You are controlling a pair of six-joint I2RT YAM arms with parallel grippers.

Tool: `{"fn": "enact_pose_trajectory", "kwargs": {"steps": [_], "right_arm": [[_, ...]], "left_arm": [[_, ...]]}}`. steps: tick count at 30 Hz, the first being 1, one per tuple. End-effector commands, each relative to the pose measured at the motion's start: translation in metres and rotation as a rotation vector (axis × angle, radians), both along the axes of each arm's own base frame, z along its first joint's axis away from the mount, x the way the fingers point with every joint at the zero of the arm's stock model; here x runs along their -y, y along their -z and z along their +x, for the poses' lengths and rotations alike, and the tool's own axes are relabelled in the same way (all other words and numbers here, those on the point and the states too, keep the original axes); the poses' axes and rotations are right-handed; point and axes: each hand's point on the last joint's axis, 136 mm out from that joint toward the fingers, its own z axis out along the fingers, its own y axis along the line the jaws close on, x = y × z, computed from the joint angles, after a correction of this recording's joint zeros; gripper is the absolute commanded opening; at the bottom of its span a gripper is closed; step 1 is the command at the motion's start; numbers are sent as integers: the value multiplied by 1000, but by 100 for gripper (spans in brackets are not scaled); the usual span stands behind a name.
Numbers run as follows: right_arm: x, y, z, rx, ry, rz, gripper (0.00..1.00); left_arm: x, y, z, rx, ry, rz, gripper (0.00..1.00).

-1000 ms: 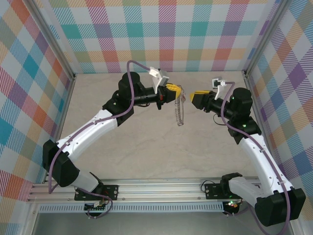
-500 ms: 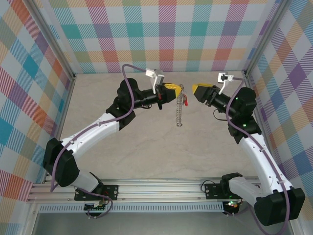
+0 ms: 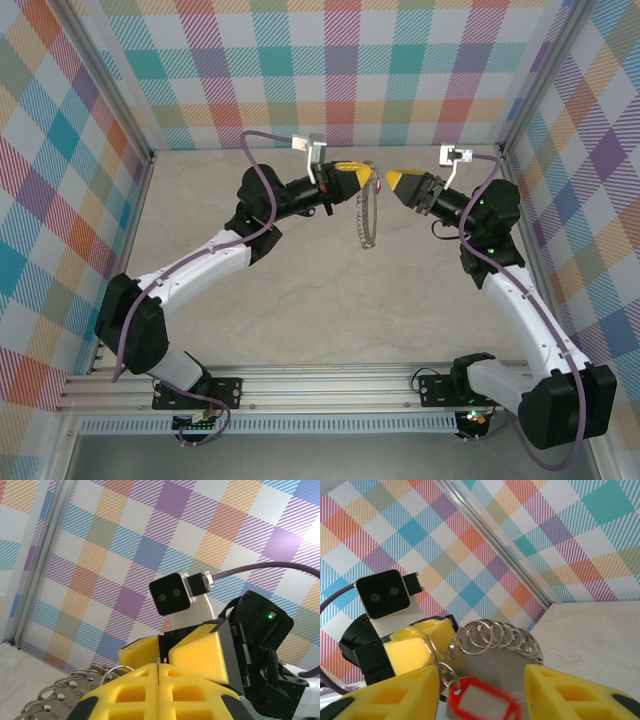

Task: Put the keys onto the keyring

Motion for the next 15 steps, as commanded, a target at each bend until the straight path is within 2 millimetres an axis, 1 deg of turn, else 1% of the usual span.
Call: {"fn": "enact_pose_trajectory", "kwargs": {"steps": [1,7,12,13,15], "right_arm": [[-1,-13,-7,50,-36,29,46],[-4,-9,0,28,-52,44,40],[-6,-2,6,-3,-65,51,33],[-6,-7,5,26,-68,57,32],[-7,-7,5,24,-76,59,32]], "left_arm": [[-7,-18,-3,41,12,-79,0],[-8,-18,2,26,22,-104,0],[-9,-17,6,14,27,-122,0],[-9,-16,7,13,28,-120,0],[-8,-15,7,12,28,-120,0]]}}
